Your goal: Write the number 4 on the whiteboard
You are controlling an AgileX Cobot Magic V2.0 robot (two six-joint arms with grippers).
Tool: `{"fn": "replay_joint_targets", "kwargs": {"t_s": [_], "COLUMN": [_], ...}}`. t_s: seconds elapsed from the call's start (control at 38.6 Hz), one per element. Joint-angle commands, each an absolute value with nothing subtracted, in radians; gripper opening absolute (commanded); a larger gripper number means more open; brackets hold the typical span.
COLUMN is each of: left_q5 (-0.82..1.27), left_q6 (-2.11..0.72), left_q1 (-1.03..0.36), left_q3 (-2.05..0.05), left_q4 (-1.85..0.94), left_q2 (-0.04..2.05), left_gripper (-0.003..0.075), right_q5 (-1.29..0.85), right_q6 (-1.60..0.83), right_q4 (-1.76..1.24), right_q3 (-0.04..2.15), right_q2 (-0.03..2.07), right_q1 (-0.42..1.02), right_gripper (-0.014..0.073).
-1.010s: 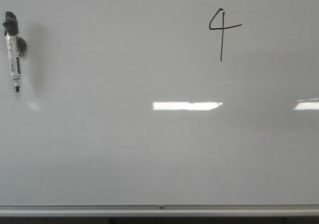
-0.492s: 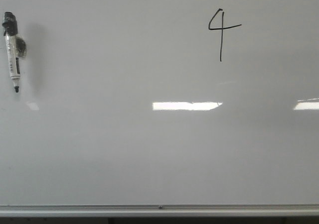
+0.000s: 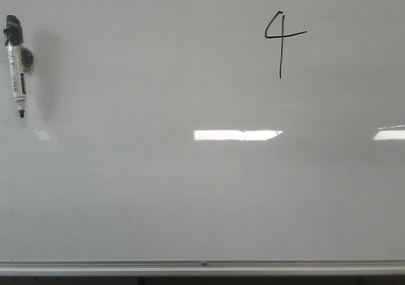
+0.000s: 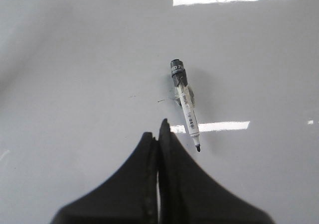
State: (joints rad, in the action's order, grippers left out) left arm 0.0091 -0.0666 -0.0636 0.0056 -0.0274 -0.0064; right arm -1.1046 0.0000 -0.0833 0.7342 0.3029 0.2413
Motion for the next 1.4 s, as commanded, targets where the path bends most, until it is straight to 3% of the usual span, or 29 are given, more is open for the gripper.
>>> {"fn": "replay_joint_targets", "kwargs": {"t_s": [0.0, 0.93, 1.37], "left_q5": [-0.088, -0.088, -0.088], "left_q6": [-0.062, -0.062, -0.062], "left_q1": [-0.069, -0.069, -0.069], "left_q3": [0.011, 0.011, 0.011], "left_q4": [-0.029, -0.029, -0.029], "left_q2": [-0.024, -0.022, -0.022], "left_gripper": [-0.002, -0.002, -0.002], "right_q5": [-1.035, -1.025, -0.325], "right_q6": [-0.009, -0.009, -0.009], "right_q4": [-0.075, -0.073, -0.044], "right_q3": [0.759, 0.749, 0.219], "right_q2": [0.317, 0.308, 0.032], "right_q1": [0.236, 0.236, 0.059], "right_gripper": [-0.0069, -0.0069, -0.0069]}}
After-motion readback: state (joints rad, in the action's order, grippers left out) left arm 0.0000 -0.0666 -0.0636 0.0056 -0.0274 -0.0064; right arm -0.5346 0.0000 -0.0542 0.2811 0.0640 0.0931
